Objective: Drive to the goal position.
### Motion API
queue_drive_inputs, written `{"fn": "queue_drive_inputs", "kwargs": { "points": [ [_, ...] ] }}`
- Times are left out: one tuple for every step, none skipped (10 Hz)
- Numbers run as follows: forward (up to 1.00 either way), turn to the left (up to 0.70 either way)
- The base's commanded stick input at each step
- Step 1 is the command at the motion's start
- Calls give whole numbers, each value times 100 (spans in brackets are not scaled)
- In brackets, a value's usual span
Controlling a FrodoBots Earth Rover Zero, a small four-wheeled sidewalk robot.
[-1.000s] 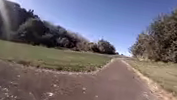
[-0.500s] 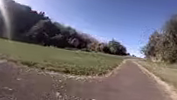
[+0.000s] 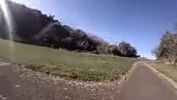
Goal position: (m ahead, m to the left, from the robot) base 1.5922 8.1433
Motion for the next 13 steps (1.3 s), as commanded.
{"fn": "queue_drive_inputs", "kwargs": {
  "points": [
    [5,1],
    [5,0],
    [5,0],
    [6,1],
    [6,1],
    [47,31],
    [63,33],
    [67,34],
    [68,34],
    [67,34],
    [67,33],
    [65,33],
    [64,32]
  ]
}}
